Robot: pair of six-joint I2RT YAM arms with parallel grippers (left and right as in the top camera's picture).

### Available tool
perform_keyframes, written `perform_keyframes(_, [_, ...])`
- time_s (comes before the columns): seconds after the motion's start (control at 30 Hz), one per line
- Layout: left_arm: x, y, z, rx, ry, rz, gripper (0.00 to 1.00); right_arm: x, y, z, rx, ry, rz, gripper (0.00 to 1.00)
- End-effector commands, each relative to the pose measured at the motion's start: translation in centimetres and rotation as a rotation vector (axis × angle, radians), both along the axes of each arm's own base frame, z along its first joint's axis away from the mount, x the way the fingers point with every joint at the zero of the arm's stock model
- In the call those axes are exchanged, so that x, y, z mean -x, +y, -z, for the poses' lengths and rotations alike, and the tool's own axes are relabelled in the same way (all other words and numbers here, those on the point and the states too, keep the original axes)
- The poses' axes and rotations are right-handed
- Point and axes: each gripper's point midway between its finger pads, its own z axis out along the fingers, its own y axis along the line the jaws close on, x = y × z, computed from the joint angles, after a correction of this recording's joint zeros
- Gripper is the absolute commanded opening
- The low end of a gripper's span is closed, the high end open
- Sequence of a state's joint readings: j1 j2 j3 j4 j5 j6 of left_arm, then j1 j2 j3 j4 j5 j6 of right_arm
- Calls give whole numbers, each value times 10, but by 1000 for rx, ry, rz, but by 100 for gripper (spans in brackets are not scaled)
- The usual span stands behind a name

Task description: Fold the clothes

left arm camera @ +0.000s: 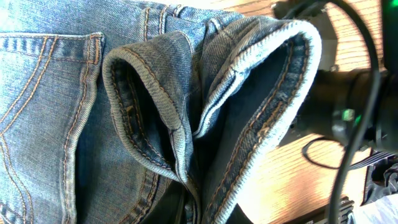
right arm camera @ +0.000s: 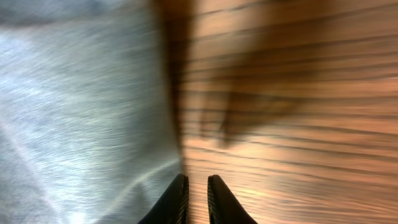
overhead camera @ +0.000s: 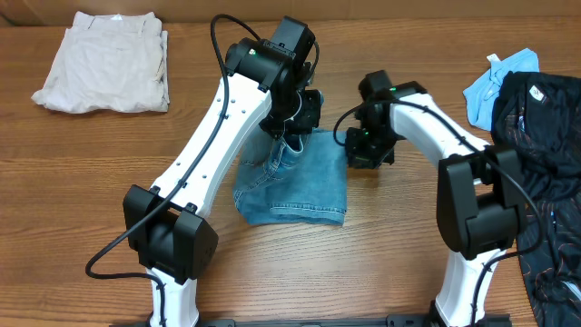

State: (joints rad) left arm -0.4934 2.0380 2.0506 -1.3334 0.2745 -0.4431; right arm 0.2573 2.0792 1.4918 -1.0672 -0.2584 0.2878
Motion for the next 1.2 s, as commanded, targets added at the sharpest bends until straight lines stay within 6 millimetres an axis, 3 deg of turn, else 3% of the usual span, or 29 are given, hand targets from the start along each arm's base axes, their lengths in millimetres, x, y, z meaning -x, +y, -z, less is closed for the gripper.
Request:
perform_keyframes(0.0, [3, -15, -4, 41, -1, 20, 11, -3, -18, 2, -1, 19, 47, 15])
perform_keyframes(0.1, [6, -24, 1, 50, -2, 25, 17, -3, -29, 2, 2, 33, 70, 15])
perform_keyframes(0.3, [12, -38, 1, 58, -10, 49, 20, -2, -36, 1, -6, 41, 70, 15])
perform_keyframes(0.33, [13, -39, 2, 56, -11, 52, 27, -2, -37, 1, -6, 41, 71, 15])
perform_keyframes(0.37, [13, -39, 2, 52, -14, 55, 41, -3, -37, 1, -6, 41, 72, 16])
perform_keyframes(0.4, [13, -39, 2, 52, -17, 59, 47, -2, -37, 1, -6, 41, 72, 16])
perform_keyframes(0.5, [13, -40, 2, 52, -17, 62, 48, -3, -37, 1, -5, 40, 72, 19])
perform_keyframes(0.57, [13, -40, 1, 52, -19, 66, 58, -4, -38, -2, -5, 42, 76, 19])
perform_keyframes(0.6, [12, -40, 1, 52, -23, 72, 58, -4, -39, -4, -5, 43, 79, 19])
perform_keyframes(0.73, [8, -33, 0, 54, -29, 68, 61, -15, -49, -30, -7, 39, 97, 19])
perform_keyframes(0.9, [-2, -10, 2, 35, -7, 15, 65, -28, -64, -73, -13, 17, 124, 19])
perform_keyframes(0.97, [-6, 4, 4, 24, 8, -16, 67, -30, -61, -90, -56, 4, 88, 19])
perform_keyframes(1.07, [-15, 46, 10, -59, 31, -101, 71, -25, -28, -122, -283, -18, -38, 19])
perform_keyframes(1.17, [-15, 88, 16, -181, 56, -170, 72, -10, -2, -138, -456, -16, -157, 18])
